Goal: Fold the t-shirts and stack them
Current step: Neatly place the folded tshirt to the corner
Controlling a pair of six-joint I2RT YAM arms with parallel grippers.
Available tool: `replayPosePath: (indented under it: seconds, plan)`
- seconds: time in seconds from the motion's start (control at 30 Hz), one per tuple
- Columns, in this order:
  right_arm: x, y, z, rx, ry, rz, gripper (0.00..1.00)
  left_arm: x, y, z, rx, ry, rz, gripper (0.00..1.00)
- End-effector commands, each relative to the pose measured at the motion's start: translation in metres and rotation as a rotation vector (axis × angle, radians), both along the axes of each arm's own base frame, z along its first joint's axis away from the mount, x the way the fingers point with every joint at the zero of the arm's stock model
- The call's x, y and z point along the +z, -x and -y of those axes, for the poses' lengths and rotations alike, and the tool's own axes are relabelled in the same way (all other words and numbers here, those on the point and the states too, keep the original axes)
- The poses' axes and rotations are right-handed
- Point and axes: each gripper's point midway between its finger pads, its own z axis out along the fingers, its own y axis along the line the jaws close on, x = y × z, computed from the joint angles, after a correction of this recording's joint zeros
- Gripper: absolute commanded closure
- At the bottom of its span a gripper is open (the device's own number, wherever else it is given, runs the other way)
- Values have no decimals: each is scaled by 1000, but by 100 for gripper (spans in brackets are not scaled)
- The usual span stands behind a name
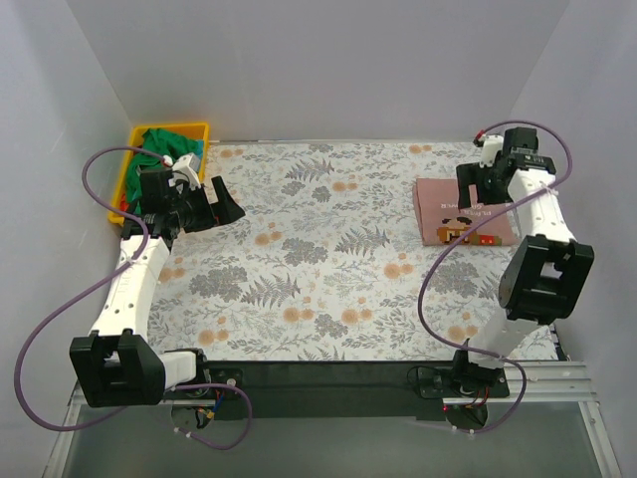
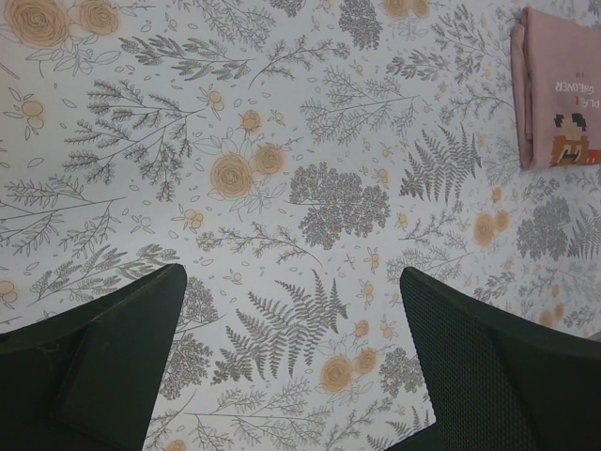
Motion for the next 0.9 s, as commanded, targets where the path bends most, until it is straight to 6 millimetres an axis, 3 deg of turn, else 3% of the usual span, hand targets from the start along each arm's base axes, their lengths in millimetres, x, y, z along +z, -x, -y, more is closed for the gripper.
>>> replayPosePath:
  seconds: [0.0, 0.13, 0.37, 0.7, 0.87]
  plan:
    - [-39, 44, -15, -52, -69, -144, 2, 17, 1, -2, 13, -2, 57, 2]
    - [-71, 65, -20, -73, -68, -202, 2, 17, 2, -1, 11, 5, 60, 2]
    - [-110, 67, -25, -103, -38, -228, 2, 15, 3, -1, 16, 10, 66, 2]
    - [-150, 31, -16, -211, -25, -238, 2, 15, 3, -2, 17, 27, 58, 2]
    - [-153, 5, -11, -214, -10, -208, 2, 15, 3, -2, 17, 27, 54, 2]
